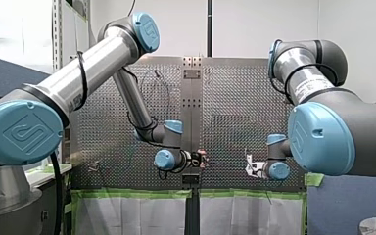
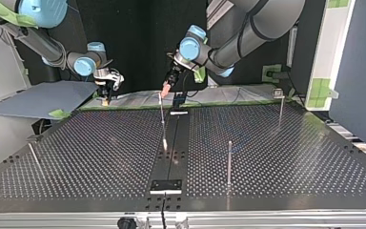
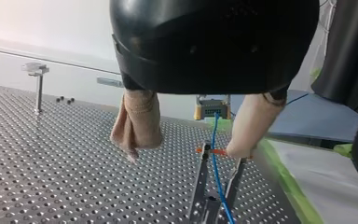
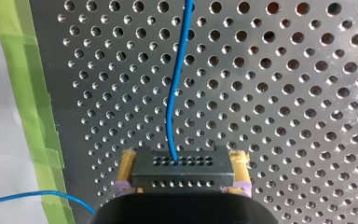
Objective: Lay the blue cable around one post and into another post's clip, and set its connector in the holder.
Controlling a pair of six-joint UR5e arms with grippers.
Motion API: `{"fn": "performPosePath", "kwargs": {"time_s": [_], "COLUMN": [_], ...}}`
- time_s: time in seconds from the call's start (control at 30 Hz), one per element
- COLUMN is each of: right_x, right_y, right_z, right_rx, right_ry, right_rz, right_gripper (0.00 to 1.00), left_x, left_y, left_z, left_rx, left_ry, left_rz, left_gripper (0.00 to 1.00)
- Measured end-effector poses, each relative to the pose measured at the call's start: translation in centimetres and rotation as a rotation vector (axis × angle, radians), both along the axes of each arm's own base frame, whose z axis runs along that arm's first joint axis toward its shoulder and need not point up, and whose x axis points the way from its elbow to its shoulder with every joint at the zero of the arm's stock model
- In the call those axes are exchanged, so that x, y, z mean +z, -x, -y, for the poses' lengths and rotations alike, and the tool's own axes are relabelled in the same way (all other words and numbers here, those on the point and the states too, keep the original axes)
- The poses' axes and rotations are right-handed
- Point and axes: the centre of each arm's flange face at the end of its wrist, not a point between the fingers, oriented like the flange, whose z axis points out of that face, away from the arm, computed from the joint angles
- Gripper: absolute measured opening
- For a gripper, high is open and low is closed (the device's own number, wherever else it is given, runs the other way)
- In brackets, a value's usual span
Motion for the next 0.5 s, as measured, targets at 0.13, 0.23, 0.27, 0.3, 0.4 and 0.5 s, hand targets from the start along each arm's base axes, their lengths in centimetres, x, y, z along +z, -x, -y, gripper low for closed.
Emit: {"fn": "performPosePath", "kwargs": {"time_s": [0.13,0.23,0.27,0.3,0.4,0.5], "right_x": [0.0,0.0,0.0,0.0,0.0,0.0], "right_y": [0.1,0.2,0.2,0.2,0.2,0.2], "right_z": [0.0,0.1,0.1,0.1,0.1,0.1], "right_rx": [-0.002,-0.003,-0.003,-0.004,-0.004,-0.004], "right_ry": [-0.001,-0.001,-0.001,-0.001,-0.001,0.000], "right_rz": [0.000,0.000,0.000,0.000,0.002,0.003], "right_gripper": [0.01,0.01,0.01,0.01,0.01,0.01], "left_x": [0.2,0.6,0.9,1.1,1.9,2.8], "left_y": [0.6,1.7,2.3,2.7,3.9,4.8], "left_z": [-0.4,-0.6,-0.7,-0.8,-1.2,-1.9], "left_rx": [0.017,0.025,0.029,0.033,0.052,0.081], "left_ry": [-0.042,-0.082,-0.098,-0.108,-0.120,-0.109], "left_rz": [-0.008,-0.013,-0.015,-0.016,-0.024,-0.035], "left_gripper": [1.00,1.00,1.00,1.00,1.00,1.00]}}
